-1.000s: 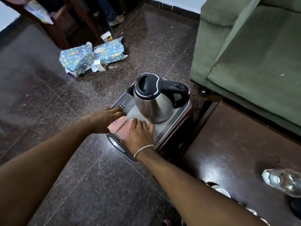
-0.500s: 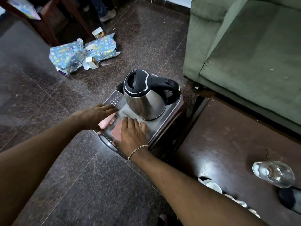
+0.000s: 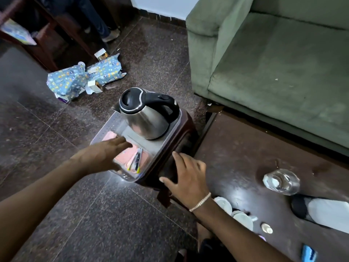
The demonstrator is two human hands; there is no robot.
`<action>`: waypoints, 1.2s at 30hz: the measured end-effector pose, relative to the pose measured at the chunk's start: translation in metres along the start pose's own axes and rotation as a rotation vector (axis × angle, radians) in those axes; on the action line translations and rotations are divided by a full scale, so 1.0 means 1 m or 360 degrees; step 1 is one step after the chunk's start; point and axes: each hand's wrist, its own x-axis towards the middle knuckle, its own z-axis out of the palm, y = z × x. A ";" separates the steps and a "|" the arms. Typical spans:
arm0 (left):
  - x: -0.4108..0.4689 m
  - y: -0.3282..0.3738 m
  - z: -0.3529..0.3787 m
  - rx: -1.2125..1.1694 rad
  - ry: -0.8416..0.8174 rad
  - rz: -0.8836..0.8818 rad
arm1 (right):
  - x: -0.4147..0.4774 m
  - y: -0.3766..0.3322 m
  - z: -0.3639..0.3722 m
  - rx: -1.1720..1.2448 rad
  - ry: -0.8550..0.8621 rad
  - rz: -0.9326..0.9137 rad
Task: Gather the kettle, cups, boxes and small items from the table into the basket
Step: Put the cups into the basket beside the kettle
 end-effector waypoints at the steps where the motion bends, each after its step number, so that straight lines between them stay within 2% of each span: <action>1: 0.001 0.017 0.004 0.0038 0.0044 0.0031 | -0.015 0.017 -0.010 -0.0034 -0.0011 0.0040; 3: 0.007 0.053 0.015 0.0087 0.0137 0.0093 | -0.045 0.048 -0.032 -0.0110 -0.0071 0.0147; 6: 0.025 0.111 0.033 -0.0131 0.0030 0.0197 | -0.089 0.094 -0.061 -0.0182 -0.0145 0.0294; 9: 0.049 0.172 0.056 -0.0176 -0.0015 0.0294 | -0.136 0.137 -0.080 -0.0251 -0.0246 0.0397; 13: 0.082 0.249 0.086 -0.0236 -0.0130 0.0363 | -0.188 0.179 -0.085 -0.0314 -0.0446 0.0534; 17: 0.106 0.303 0.110 -0.0173 -0.0174 0.0359 | -0.211 0.192 -0.077 -0.0318 -0.0663 0.0544; 23: 0.115 0.330 0.126 0.0008 -0.0125 0.0246 | -0.207 0.168 -0.050 -0.0263 -0.0755 0.0540; 29: 0.105 0.350 0.140 -0.0224 -0.0100 0.0037 | -0.195 0.149 -0.038 -0.0429 -0.0615 0.0603; 36: 0.100 0.339 0.142 -0.0263 0.0036 0.0008 | -0.180 0.143 -0.042 -0.0503 -0.0538 0.0535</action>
